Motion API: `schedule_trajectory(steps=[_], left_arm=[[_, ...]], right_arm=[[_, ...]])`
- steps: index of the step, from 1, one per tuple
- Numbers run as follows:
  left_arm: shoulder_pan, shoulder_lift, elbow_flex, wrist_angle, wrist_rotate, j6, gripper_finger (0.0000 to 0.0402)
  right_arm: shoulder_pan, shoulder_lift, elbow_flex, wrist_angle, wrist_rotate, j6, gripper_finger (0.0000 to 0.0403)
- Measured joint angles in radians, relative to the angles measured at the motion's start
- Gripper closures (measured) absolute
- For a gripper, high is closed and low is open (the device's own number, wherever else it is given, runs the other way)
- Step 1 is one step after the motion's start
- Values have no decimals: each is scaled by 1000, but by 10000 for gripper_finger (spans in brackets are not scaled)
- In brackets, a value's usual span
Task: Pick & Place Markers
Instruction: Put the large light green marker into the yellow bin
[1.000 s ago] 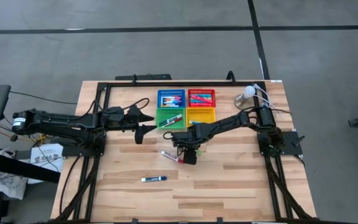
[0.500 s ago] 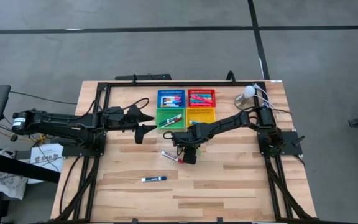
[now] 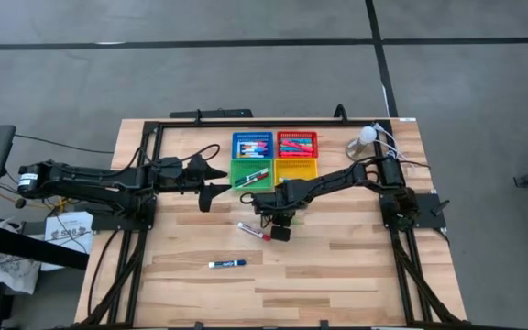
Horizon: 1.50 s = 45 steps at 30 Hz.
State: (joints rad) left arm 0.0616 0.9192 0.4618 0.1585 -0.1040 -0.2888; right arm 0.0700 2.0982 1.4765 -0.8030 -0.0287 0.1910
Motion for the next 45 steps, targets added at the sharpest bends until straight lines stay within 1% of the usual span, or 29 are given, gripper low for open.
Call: schedule_trajectory(steps=[3, 7, 9, 12, 15, 21, 23, 25, 27, 30, 33, 36, 39, 40, 42, 45], left_arm=[[0, 0, 0, 1, 0, 0, 174], [0, 0, 0, 5, 0, 0, 174], [0, 0, 1, 8, 0, 0, 174], [0, 0, 1, 10, 0, 0, 174], [0, 0, 1, 18, 0, 1, 174], [0, 0, 1, 18, 0, 2, 174], [0, 0, 1, 18, 0, 2, 174], [0, 0, 1, 21, 0, 3, 174], [0, 0, 1, 22, 0, 4, 174], [0, 0, 1, 23, 0, 4, 174], [0, 0, 1, 23, 0, 4, 174], [0, 0, 1, 23, 0, 4, 174], [0, 0, 1, 23, 0, 4, 174], [0, 0, 1, 24, 0, 4, 174], [1, 0, 1, 23, 0, 4, 174], [2, 0, 1, 24, -1, 4, 174]], right_arm=[[2, -17, 50, -79, -11, -7, 333], [-2, -70, 123, -185, -55, -14, 333], [-6, -108, 152, -216, -67, -24, 333], [-23, -181, 189, -274, -118, -35, 333], [-53, -262, 206, -332, -171, -58, 333], [-135, -422, 209, -376, -303, -129, 333], [-164, -463, 209, -376, -316, -129, 333], [-191, -496, 209, -375, -308, -130, 333], [-217, -518, 210, -372, -272, -131, 333], [-250, -528, 210, -369, -138, -141, 333], [-279, -519, 210, -354, 2, -191, 333], [-307, -498, 200, -315, 78, -243, 333], [-334, -465, 186, -248, 88, -269, 333], [-345, -447, 184, -266, 86, -271, 333], [-360, -408, 186, -248, 79, -271, 333], [-379, -340, 185, -288, 70, -277, 332]])
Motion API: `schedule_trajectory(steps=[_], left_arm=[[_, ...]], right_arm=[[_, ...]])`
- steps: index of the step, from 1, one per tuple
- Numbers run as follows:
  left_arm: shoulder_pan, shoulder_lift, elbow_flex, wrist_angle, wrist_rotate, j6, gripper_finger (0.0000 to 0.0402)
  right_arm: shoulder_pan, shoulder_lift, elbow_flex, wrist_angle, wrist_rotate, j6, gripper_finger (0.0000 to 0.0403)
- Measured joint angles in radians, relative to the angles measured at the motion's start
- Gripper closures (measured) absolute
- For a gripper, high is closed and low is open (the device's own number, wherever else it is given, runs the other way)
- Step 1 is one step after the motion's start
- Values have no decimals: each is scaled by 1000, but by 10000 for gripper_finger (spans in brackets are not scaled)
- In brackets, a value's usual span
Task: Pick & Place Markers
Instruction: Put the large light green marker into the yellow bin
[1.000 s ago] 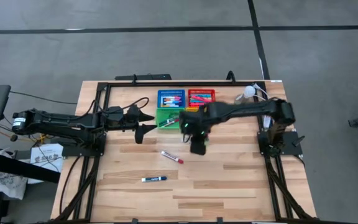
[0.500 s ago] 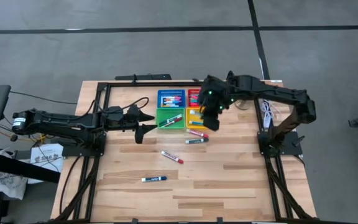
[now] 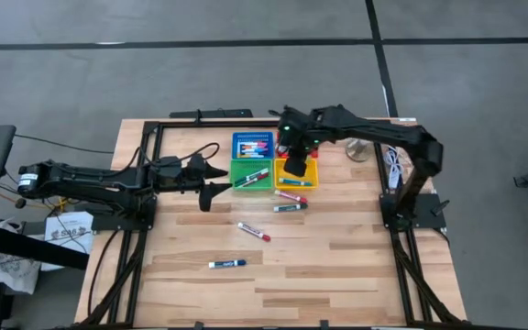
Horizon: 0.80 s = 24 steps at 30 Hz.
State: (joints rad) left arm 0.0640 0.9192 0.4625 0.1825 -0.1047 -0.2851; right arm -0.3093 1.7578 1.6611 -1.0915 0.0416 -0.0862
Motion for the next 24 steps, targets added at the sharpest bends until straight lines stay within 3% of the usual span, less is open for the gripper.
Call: schedule_trajectory(steps=[8, 24], left_arm=[[1, 0, 0, -1, 0, 11, 174], [4, 0, 0, -1, 0, 19, 174]], right_arm=[[-15, 172, 0, -76, -104, -36, 332], [-29, 280, -3, -69, -149, -46, 332]])
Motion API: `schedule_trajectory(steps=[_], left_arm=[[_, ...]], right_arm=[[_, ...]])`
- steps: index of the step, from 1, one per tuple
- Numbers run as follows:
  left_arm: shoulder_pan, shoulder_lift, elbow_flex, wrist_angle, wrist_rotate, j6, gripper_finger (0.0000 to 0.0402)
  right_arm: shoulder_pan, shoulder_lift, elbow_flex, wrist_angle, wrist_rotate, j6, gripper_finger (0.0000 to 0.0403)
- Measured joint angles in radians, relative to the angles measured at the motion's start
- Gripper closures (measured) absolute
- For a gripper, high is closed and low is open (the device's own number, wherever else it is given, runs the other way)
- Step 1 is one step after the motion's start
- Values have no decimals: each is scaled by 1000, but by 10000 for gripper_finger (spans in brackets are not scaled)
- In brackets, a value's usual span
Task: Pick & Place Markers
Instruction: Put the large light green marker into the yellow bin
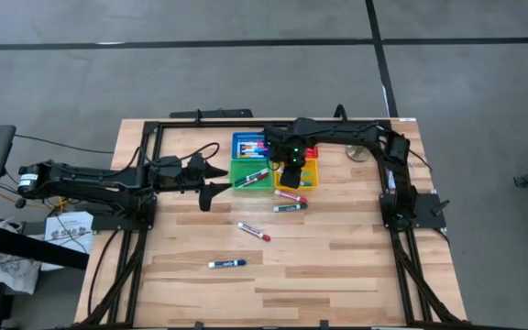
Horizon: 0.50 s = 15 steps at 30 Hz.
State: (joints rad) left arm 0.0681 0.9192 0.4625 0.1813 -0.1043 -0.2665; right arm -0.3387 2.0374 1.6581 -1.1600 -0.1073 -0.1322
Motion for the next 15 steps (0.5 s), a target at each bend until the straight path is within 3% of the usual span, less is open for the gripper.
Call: schedule_trajectory(steps=[15], left_arm=[[0, 0, 0, 0, 0, 0, 174]], right_arm=[[-41, 18, 1, -7, 0, 25, 332]])
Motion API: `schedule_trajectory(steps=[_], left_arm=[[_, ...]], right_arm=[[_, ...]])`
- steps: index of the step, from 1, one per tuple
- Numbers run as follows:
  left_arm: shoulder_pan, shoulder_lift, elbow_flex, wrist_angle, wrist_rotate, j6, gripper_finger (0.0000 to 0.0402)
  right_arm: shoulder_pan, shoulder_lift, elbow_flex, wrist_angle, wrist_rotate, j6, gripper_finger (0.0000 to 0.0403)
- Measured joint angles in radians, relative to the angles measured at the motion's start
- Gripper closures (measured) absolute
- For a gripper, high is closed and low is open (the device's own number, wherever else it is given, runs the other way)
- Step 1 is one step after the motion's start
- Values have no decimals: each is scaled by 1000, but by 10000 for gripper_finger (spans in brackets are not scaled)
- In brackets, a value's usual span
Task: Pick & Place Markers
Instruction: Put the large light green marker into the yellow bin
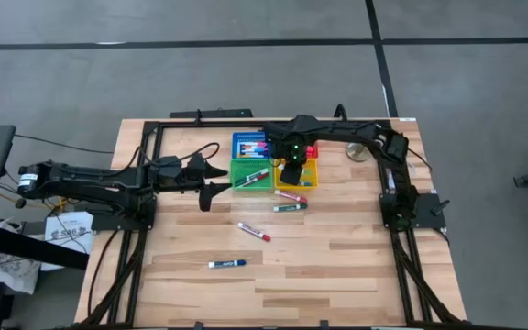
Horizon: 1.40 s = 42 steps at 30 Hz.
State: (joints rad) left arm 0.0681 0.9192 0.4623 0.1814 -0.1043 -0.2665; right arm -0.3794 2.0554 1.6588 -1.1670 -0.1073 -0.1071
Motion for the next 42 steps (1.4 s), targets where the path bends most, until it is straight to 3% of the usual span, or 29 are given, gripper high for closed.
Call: schedule_trajectory(steps=[9, 42], left_arm=[[0, 0, 0, 0, 0, 0, 174], [0, 0, -1, 0, 0, 0, 174]], right_arm=[[6, 62, -1, 31, 1, 13, 332], [-10, 61, 0, 54, 3, 12, 332]])
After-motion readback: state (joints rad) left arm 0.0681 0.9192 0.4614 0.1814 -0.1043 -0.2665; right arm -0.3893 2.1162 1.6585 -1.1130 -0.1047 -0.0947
